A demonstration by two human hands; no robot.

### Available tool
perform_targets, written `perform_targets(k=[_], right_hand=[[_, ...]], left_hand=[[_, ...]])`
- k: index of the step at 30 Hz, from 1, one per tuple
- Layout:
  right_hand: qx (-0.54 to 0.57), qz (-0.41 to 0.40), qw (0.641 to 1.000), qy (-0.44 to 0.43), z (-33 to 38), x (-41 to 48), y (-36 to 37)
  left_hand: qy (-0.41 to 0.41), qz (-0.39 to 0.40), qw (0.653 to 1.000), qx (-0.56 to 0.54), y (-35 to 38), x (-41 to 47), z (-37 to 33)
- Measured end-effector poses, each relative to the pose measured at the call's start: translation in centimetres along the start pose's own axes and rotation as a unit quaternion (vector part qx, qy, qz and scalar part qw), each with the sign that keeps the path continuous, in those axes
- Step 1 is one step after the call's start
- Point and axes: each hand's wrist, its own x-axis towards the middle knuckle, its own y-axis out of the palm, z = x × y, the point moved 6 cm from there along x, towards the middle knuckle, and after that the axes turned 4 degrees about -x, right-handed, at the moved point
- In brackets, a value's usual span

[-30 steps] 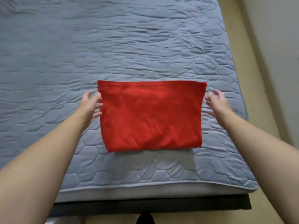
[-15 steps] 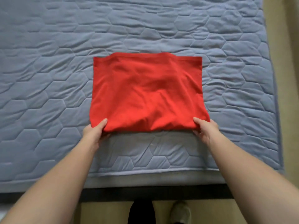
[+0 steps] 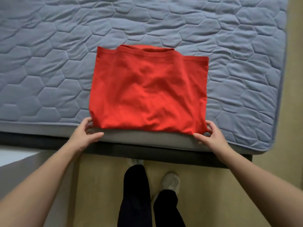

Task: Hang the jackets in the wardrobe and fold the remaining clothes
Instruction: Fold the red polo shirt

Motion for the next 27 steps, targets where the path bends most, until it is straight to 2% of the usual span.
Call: perform_targets(k=[2,4,6,11,16,17,20,23,25,27], right_hand=[[-0.069,0.040,0.997,-0.010,-0.5,0.6,-0.4],[-0.109,0.068,0.992,-0.001,-0.9,1.0,-0.4],[-0.103,0.065,0.992,0.014,-1.2,1.4,-0.7],[-0.101,0.053,0.992,0.057,-2.1,0.8,-2.3],[-0.121,0.068,0.987,0.077,-2.3,1.3,-1.6],[-0.128,0.068,0.986,0.080,-2.2,1.6,-1.6],[-0.136,0.067,0.983,0.105,-2.8,1.9,-1.8],[-0.139,0.068,0.978,0.138,-3.5,1.1,-1.7],[-0.156,0.073,0.973,0.154,-3.5,0.4,-1.6],[-0.156,0.069,0.973,0.155,-3.2,0.1,-1.7]], left_hand=[[0.053,0.026,0.993,0.102,-0.2,0.6,-0.6],[0.076,0.069,0.982,0.158,-0.1,1.5,-0.8],[0.058,0.081,0.984,0.151,-0.4,2.1,-0.5],[0.030,0.037,0.993,0.112,-2.8,2.6,1.2],[0.022,0.069,0.992,-0.100,-1.2,2.9,-0.3],[0.013,0.073,0.993,-0.095,-1.4,3.2,-0.2],[-0.010,0.053,0.996,0.075,-3.0,3.3,1.5],[-0.006,0.030,0.987,0.155,-3.7,2.7,2.8],[0.001,0.010,0.989,0.149,-3.4,2.2,2.6],[0.001,-0.005,0.999,0.044,-3.0,2.1,1.9]])
